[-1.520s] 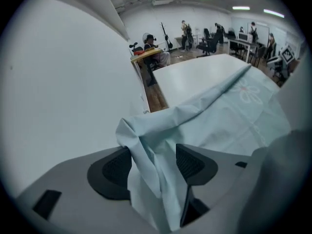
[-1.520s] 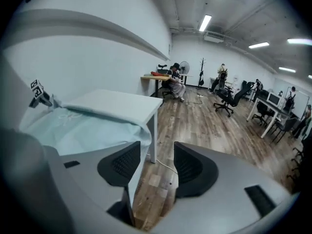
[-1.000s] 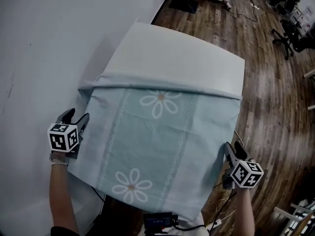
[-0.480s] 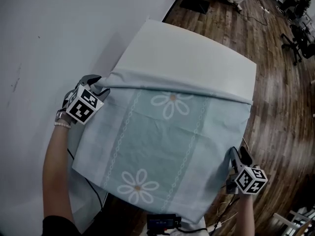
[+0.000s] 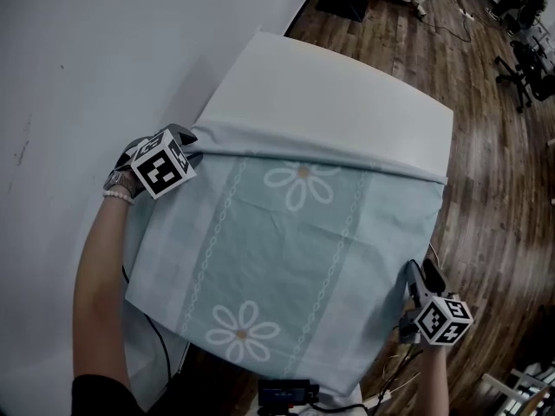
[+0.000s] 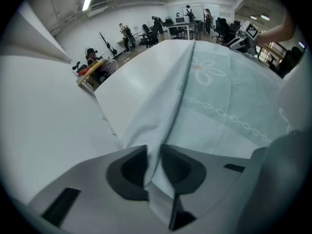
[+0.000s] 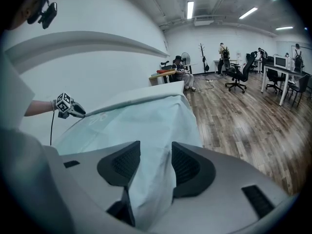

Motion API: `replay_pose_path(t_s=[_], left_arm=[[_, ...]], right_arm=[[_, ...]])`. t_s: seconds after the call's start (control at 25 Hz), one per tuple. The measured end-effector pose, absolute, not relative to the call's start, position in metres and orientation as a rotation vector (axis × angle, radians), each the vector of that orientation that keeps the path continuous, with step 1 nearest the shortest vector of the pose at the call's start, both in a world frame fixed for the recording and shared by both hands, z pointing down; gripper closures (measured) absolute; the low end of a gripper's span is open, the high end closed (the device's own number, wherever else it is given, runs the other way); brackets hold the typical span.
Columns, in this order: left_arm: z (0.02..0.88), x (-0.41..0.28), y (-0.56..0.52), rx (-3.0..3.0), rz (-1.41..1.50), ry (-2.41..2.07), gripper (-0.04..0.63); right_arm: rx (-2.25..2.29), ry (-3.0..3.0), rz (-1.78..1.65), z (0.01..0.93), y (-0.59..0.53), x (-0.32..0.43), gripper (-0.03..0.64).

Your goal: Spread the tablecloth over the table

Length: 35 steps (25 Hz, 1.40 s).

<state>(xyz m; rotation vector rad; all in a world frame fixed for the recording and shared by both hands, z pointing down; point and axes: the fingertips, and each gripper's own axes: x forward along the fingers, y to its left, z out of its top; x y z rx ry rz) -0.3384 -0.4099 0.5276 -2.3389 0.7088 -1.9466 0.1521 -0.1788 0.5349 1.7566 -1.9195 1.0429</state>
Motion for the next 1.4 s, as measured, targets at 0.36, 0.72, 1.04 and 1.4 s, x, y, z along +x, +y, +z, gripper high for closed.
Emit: replay_pose_path(t_s=[0.36,0.72,1.04,1.4], left_arm=[[0.482,-0.328,-0.482,-2.197,-1.770,0.879,0.580],[0.503,-0.308,-0.562,-2.019,-1.728,1.053,0.580],[0.525,-0.312,-0.570,-1.968,-1.792,1.115,0.519],[0.482,-0.374,-0.522,-2.251,-1.618,1.568,0.351]], right_arm=[[1.700,-1.922,0.932,0.530,-0.180,0.145,0.428],[1.758,-1.904,0.962,0.528,-0.176,0.142,0.442],[1.783,-1.944,0.939,0.526,-0.178,0.144,0.440],[1.777,-1.927,0.914,0.531,-0.178,0.145,0.436]])
